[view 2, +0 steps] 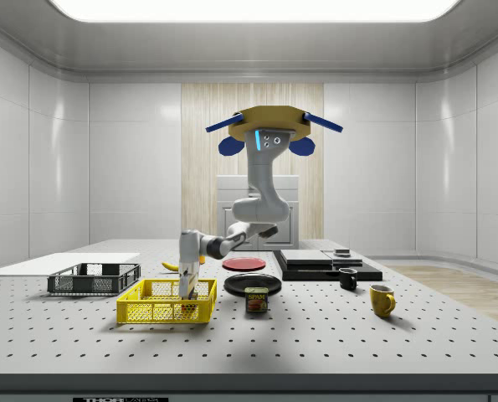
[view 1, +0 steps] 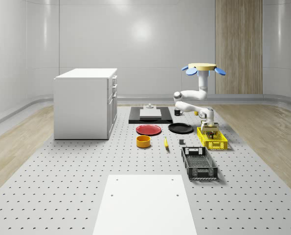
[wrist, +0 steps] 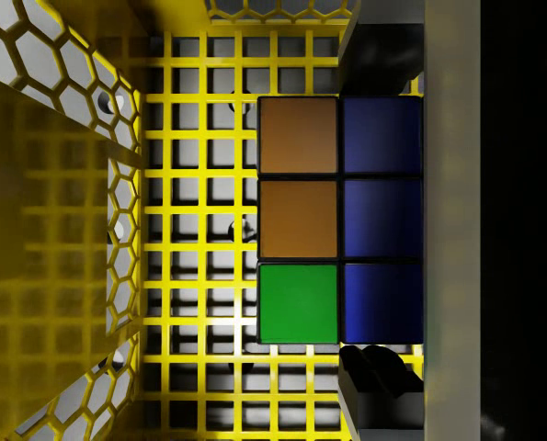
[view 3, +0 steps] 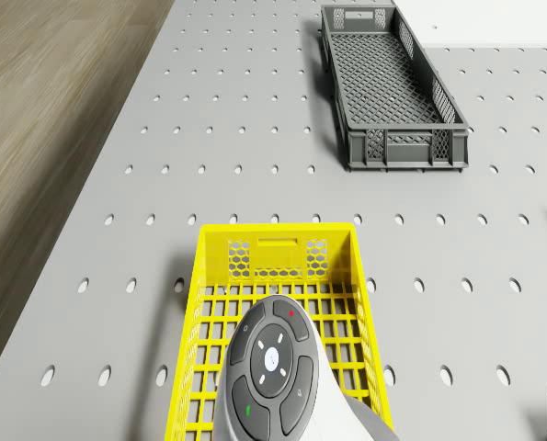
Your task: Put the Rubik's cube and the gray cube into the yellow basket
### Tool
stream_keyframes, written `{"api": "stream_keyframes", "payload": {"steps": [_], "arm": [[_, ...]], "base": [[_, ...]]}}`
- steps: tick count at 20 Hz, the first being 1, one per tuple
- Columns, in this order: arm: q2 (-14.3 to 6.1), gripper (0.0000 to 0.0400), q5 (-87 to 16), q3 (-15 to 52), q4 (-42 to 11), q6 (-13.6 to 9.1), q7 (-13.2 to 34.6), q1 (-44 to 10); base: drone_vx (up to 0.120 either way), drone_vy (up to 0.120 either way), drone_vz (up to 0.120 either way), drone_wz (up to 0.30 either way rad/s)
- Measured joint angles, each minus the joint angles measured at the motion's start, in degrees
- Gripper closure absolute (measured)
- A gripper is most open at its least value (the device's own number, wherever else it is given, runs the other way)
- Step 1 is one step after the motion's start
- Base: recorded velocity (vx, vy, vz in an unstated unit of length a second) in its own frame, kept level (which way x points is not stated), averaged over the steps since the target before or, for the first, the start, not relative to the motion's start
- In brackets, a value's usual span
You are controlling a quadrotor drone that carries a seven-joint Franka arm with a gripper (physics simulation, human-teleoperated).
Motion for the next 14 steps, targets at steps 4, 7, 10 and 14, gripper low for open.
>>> {"api": "stream_keyframes", "payload": {"steps": [4, 7, 10, 14], "arm": [[0.0, 0.0003, 2.4, 2.7, -1.6, -1.7, -0.2, 1.0], [0.1, 0.0001, 4.4, 5.0, -2.7, -2.9, -0.2, 1.7], [0.1, 0.0001, 5.9, 6.6, -3.4, -3.8, -0.2, 2.2], [0.2, 0.0, 7.0, 7.8, -3.9, -4.4, -0.3, 2.5]], "base": [[0.0, 0.0, 0.0, 0.0], [0.0, 0.0, 0.107, 0.0], [0.0, 0.0, 0.12, 0.0], [0.0, -0.11, 0.07, 0.0]]}}
